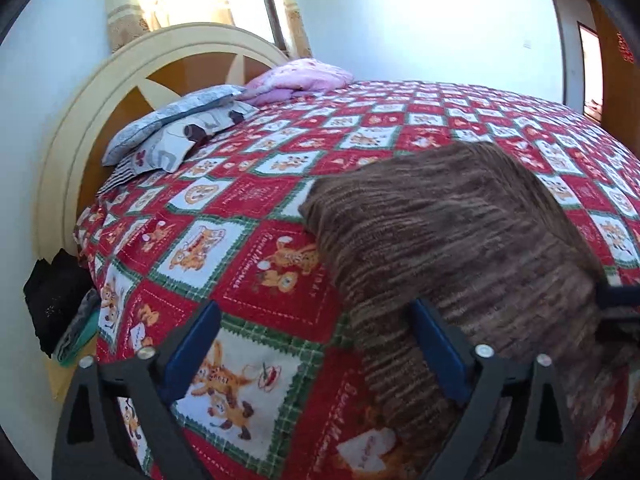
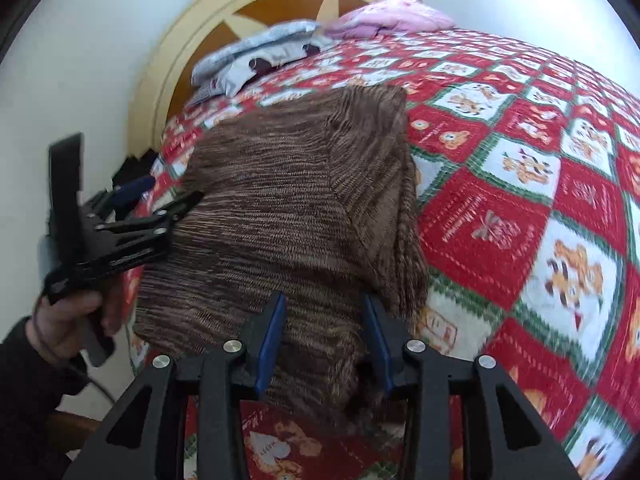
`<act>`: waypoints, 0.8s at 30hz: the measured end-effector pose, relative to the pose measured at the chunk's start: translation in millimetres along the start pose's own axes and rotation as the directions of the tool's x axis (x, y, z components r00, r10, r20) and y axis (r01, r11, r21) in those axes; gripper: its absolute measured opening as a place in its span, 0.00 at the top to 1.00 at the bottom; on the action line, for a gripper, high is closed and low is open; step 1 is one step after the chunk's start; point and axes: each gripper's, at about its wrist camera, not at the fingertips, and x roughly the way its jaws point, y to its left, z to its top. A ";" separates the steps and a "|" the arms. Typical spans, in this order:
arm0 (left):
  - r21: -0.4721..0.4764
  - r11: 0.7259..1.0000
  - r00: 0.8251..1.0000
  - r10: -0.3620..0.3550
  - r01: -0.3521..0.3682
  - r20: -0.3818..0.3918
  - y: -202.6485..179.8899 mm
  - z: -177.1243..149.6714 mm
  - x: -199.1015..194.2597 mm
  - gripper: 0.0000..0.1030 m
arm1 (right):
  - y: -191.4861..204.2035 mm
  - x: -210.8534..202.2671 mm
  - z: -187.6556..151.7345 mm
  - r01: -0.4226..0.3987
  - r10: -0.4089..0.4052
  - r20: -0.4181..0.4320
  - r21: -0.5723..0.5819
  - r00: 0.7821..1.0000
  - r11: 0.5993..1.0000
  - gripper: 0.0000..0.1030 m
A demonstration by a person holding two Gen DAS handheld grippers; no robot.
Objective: Fold small clothes
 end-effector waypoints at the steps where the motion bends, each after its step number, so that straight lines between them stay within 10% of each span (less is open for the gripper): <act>1: -0.009 1.000 1.000 -0.002 0.002 -0.003 0.4 0.7 -0.9 0.01 | 2.1 -4.4 -0.8 0.014 -0.014 0.010 0.011 1.000 1.000 0.59; 11: -0.051 0.996 0.991 0.073 -0.068 0.111 30.0 12.4 -97.8 0.00 | 63.7 -86.7 5.9 0.200 -0.204 0.268 0.043 0.942 0.979 0.44; 24: -0.185 0.982 0.973 0.060 -0.018 0.225 56.5 23.0 -159.9 0.00 | 117.0 -139.7 -3.2 0.305 -0.269 0.407 -0.025 0.873 0.952 0.38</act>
